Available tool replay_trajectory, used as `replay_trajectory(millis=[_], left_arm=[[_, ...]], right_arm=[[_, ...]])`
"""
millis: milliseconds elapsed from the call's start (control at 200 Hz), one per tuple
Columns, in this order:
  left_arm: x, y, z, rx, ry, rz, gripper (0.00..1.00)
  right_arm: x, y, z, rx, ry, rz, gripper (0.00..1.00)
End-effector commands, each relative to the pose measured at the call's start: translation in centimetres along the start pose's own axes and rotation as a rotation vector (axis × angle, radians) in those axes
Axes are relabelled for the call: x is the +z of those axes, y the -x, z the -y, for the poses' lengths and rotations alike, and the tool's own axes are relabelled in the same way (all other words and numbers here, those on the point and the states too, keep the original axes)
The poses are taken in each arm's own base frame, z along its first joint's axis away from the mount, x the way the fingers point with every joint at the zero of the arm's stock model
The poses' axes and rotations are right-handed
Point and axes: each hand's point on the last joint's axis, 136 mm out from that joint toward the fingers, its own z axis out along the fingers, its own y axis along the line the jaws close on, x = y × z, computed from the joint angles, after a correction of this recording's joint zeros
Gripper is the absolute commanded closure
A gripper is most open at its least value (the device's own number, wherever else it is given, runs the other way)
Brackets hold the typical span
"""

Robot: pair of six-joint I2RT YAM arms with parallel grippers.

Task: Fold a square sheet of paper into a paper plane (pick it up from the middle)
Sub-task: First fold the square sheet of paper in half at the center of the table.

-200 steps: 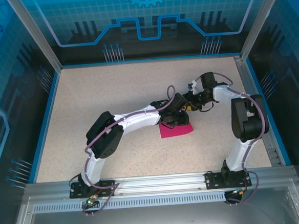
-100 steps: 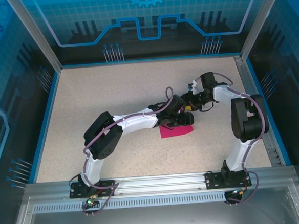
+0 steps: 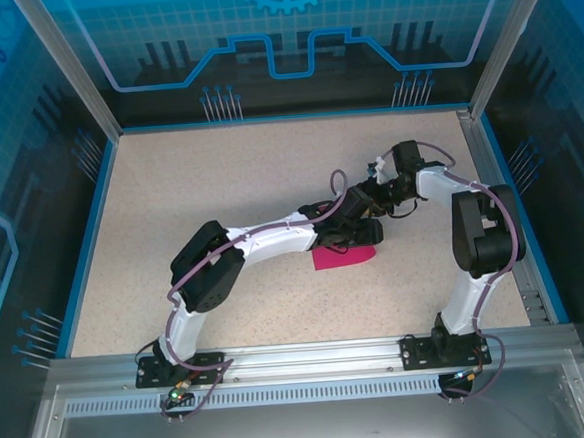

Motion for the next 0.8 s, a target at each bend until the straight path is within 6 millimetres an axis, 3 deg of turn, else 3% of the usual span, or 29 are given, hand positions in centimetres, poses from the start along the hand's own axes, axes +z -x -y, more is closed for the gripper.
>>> replay_trajectory(millis=[0,475,795], left_arm=[[0.9,-0.7,-1.7,-0.023,0.085,-0.013,0.42],[1.2,-0.9,-2.7,-0.036,0.123,-0.008,0.66],[-0.1,-0.3,-2.9,-0.035,0.122,0.039,0.93]], right_arm=[[-0.5,-0.4,-1.7,-0.019,0.047,-0.003,0.6],[-0.4,-0.3,-1.6,-0.01,0.041,-0.004,0.59],[-0.4,-0.4,-1.3,-0.009,0.029,-0.006,0.59]])
